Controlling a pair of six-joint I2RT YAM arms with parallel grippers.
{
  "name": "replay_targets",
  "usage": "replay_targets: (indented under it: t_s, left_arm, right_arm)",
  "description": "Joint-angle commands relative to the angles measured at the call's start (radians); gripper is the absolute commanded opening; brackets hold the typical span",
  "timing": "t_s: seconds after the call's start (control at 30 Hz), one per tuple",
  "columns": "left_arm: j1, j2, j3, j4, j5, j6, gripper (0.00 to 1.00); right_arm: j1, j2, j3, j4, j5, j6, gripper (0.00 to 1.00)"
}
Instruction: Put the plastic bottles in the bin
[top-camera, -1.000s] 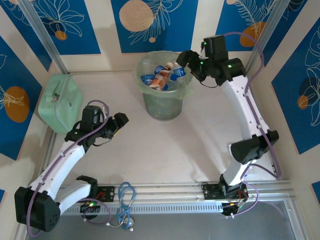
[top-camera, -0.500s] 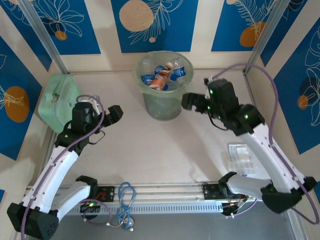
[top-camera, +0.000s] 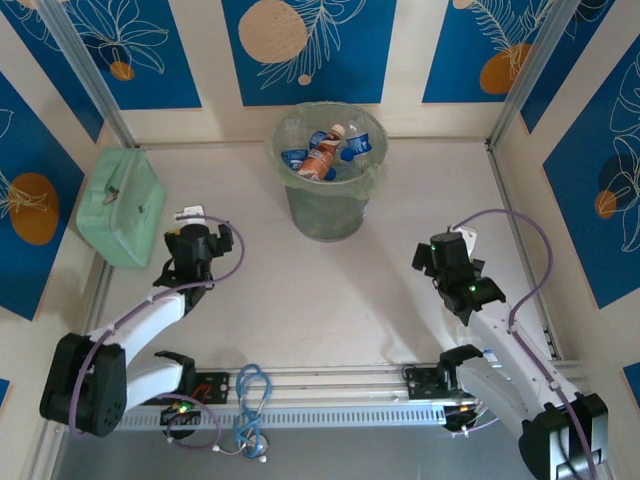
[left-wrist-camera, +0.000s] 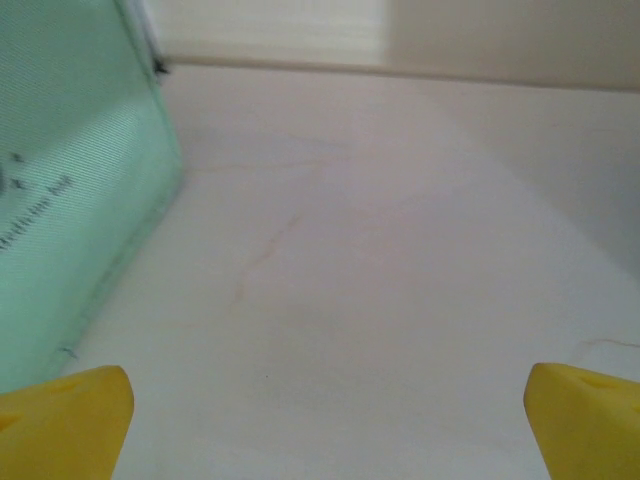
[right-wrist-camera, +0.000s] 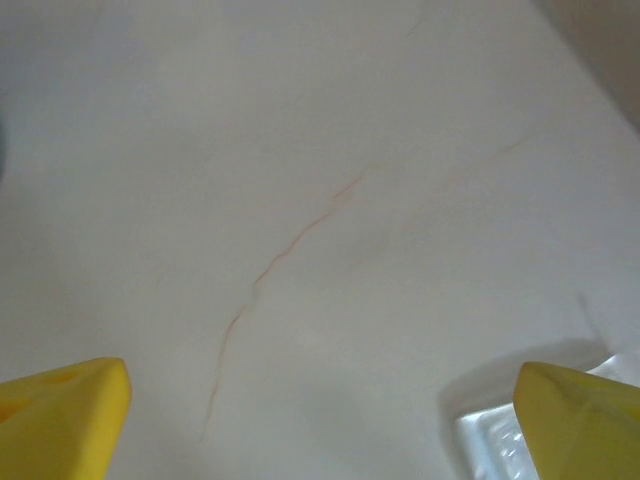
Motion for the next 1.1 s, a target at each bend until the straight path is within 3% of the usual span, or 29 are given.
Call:
replay_targets:
  t_s: [0.0, 0.1, 0.17, 0.33, 0.5, 0.57, 0.63, 0.7, 0.77, 1.07]
  left_arm:
    - [0.027, 0.095, -0.031, 0.284, -0.121, 0.199, 1.0]
    - [0.048, 0.207, -0.051, 0.363, -0.087, 0.212, 1.0]
    - [0.05, 0.266, -0.06, 0.431, -0.031, 0.239, 1.0]
    - [0.095, 0.376, -0.061, 0.564, 0.08, 0.266, 1.0]
    - [0.209, 0.375, -0.05, 0.495, 0.347, 0.19, 1.0]
    - [0.225, 0.432, -0.101, 0.664, 0.442, 0.215, 1.0]
    - [0.226, 0.401, -0.086, 0.575, 0.425, 0.199, 1.0]
    - [0.227, 0.415, -0.095, 0.623, 0.426, 0.199, 1.0]
    - [0.226, 0.419, -0.096, 0.632, 0.423, 0.201, 1.0]
    - [0.205, 0.413, -0.096, 0.626, 0.375, 0.215, 1.0]
  right_arm:
    - [-0.078, 0.007, -0.099, 0.22, 0.108, 0.038, 0.99]
    - [-0.155, 0.043, -0.185, 0.322, 0.131, 0.083, 0.99]
    - [-0.196, 0.064, -0.199, 0.385, 0.079, 0.067, 0.99]
    - [-0.223, 0.177, -0.258, 0.769, -0.042, -0.093, 0.99]
    - [-0.29, 0.416, -0.179, 0.984, -0.289, -0.165, 0.99]
    - [-0.296, 0.506, -0.149, 1.07, -0.348, -0.2, 0.99]
    - [-0.308, 0.609, -0.131, 1.177, -0.463, -0.226, 0.99]
    - [-0.247, 0.66, -0.072, 1.116, -0.484, -0.318, 0.99]
    - [-0.244, 0.707, -0.123, 1.25, -0.594, -0.369, 0.99]
    - [-0.247, 0.703, -0.124, 1.247, -0.565, -0.356, 0.99]
